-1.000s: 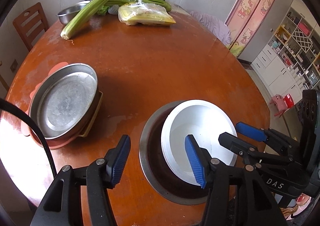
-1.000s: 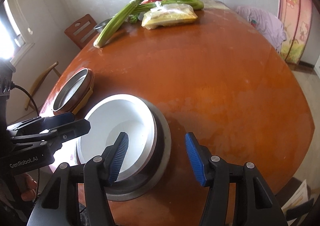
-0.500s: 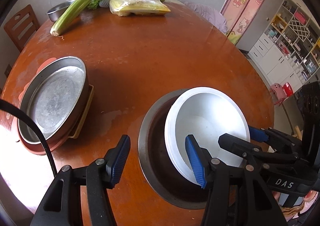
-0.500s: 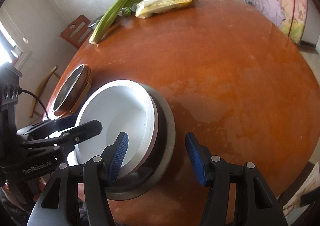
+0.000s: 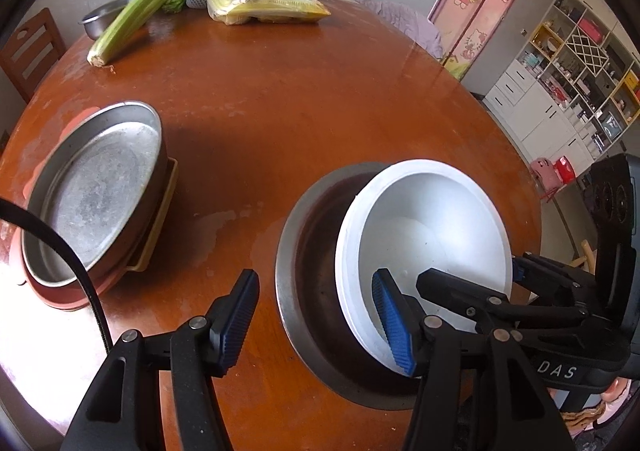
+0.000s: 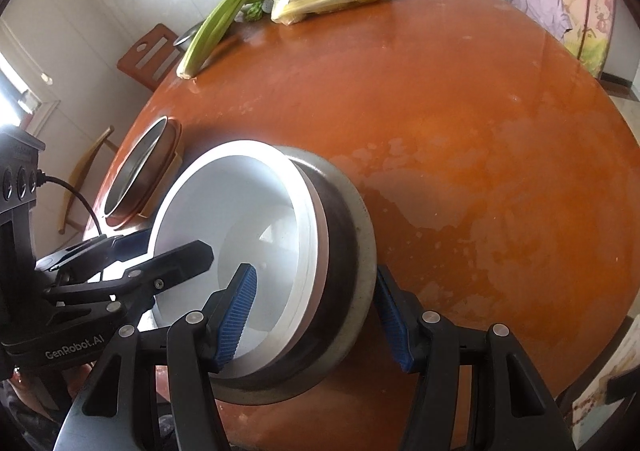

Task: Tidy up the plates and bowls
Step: 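Grasp the rim of the steel bowl holding the white bowls with the left gripper, then lift and carry the steel bowl over the tray-and-plate stack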

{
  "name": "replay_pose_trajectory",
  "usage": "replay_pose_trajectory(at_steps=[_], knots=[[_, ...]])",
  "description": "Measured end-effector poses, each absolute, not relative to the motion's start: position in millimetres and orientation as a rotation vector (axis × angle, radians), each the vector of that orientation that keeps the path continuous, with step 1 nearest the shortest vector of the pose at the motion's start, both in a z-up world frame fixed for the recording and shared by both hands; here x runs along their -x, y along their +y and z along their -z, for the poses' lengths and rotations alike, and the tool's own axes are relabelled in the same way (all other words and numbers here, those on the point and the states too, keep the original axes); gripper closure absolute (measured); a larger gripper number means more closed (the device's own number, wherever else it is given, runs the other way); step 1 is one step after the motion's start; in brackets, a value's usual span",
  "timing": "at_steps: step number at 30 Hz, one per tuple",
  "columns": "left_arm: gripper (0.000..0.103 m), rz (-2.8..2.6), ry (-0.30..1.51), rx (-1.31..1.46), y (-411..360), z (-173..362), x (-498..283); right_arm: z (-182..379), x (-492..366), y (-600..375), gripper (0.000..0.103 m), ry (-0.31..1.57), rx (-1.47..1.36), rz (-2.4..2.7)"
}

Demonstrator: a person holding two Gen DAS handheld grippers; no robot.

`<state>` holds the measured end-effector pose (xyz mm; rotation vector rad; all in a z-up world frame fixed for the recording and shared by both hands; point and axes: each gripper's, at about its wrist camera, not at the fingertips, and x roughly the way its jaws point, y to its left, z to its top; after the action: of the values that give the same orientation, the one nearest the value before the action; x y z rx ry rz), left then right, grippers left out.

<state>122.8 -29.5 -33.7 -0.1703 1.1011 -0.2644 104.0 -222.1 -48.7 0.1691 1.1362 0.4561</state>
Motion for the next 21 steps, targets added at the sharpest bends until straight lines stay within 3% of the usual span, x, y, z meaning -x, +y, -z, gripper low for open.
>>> replay_pose_trajectory(at_steps=[8, 21], knots=[[0.054, 0.298, 1.113, 0.19, -34.6, 36.6, -124.3, 45.3, -100.0, -218.7, 0.049, 1.115, -0.143, -0.461], [0.054, 0.243, 1.104, 0.176, -39.1, 30.0, -124.5, 42.1, -99.6, -217.1, 0.05, 1.111, -0.136, -0.499]])
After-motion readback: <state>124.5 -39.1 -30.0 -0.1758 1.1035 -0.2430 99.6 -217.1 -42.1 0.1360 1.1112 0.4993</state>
